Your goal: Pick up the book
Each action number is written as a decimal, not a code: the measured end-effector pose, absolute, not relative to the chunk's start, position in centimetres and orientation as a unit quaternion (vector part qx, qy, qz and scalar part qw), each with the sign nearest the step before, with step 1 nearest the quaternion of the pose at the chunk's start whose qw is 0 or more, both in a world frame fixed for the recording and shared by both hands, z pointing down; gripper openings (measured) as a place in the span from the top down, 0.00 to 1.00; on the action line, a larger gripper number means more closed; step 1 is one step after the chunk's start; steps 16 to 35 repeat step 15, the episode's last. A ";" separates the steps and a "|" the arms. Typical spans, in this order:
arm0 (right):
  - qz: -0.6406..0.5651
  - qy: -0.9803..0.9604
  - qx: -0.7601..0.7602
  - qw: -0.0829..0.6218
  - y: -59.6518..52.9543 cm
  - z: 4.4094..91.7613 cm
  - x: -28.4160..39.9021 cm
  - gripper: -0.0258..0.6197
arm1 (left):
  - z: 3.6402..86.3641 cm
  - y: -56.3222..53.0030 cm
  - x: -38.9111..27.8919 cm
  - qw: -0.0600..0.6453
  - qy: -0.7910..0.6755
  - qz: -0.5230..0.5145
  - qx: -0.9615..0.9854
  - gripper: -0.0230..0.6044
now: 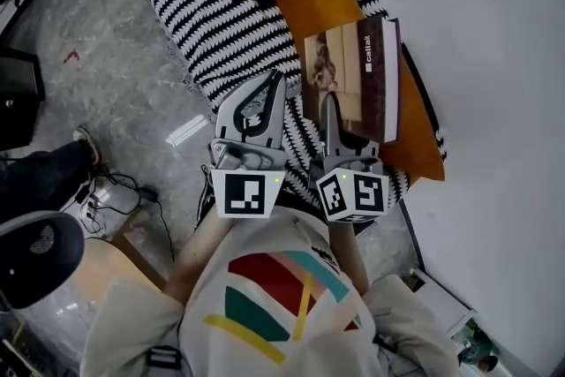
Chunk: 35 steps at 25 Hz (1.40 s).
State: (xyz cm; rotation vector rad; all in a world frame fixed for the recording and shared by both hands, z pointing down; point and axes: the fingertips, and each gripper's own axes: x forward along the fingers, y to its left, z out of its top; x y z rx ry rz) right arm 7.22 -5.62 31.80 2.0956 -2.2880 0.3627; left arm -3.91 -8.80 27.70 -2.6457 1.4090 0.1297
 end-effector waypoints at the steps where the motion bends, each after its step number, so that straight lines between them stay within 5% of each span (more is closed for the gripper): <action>1: 0.114 -0.733 0.670 0.009 -5.6 31.7 7.2 0.73 | 27.7 -8.8 -4.1 0.068 0.471 0.042 -0.878 0.94; 35: 0.119 -0.745 0.657 -0.001 -5.0 31.8 6.7 0.73 | 27.5 -8.1 -4.3 0.077 0.477 0.034 -0.875 0.94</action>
